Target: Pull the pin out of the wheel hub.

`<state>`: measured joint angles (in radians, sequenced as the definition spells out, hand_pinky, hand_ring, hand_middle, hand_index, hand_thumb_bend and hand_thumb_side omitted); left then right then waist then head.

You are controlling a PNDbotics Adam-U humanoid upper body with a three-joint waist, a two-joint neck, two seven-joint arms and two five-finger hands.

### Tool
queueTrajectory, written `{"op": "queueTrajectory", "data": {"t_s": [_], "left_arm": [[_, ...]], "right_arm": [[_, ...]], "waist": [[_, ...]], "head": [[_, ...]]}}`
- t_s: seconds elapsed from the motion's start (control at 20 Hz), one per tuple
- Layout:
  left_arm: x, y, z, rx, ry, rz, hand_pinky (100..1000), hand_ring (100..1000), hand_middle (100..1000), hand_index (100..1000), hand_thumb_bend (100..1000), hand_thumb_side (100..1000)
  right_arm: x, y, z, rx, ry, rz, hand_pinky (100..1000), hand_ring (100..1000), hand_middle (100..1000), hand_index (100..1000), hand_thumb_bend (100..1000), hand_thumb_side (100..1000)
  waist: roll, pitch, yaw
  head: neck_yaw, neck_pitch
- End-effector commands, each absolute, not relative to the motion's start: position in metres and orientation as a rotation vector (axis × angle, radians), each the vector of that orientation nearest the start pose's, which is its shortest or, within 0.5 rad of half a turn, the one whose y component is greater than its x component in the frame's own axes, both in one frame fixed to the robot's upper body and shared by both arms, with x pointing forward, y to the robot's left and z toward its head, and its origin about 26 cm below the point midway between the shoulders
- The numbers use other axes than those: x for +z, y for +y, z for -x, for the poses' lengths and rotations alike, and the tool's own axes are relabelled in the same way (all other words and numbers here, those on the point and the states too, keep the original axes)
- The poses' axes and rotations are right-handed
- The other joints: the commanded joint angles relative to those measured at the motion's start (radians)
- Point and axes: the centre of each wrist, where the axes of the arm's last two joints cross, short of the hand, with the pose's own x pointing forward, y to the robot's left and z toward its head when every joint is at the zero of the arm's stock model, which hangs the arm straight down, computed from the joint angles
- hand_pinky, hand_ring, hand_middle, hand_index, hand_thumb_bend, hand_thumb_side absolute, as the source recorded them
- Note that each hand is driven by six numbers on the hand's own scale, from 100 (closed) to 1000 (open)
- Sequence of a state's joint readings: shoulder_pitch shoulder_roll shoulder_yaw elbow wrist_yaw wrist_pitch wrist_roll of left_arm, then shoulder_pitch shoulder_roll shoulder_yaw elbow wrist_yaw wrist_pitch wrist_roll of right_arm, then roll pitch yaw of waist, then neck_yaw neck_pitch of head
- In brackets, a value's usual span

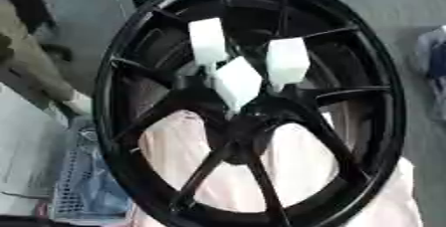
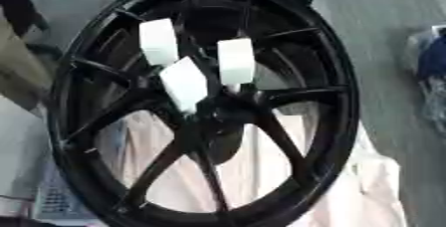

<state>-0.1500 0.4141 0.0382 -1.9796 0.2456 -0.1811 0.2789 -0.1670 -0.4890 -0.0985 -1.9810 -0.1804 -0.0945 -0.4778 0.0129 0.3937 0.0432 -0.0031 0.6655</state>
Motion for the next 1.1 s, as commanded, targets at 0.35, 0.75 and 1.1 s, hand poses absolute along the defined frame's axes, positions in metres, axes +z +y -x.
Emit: {"op": "queueTrajectory", "data": {"t_s": [0.35, 0.75, 1.1], "left_arm": [[0.176, 0.301, -0.283, 0.033, -2.342, -0.168, 846, 780, 660, 751, 105, 836], [0.188, 0.305, -0.285, -0.038, -2.374, -0.210, 844, 781, 661, 754, 100, 822], [0.213, 0.312, -0.288, -0.296, -2.410, -0.313, 837, 780, 662, 758, 100, 772]], "right_arm": [[0.198, -0.323, -0.282, -0.183, -2.318, 0.451, 775, 775, 804, 788, 100, 655], [0.197, -0.323, -0.282, -0.174, -2.319, 0.454, 775, 775, 804, 788, 100, 657], [0.195, -0.325, -0.281, -0.164, -2.311, 0.470, 776, 775, 804, 788, 100, 660]], "waist": [[0.001, -0.026, 0.000], [0.004, -0.022, 0.000], [0.010, -0.021, 0.003]], "head": [[-0.001, 0.000], [0.002, 0.010], [-0.005, 0.018]]}}
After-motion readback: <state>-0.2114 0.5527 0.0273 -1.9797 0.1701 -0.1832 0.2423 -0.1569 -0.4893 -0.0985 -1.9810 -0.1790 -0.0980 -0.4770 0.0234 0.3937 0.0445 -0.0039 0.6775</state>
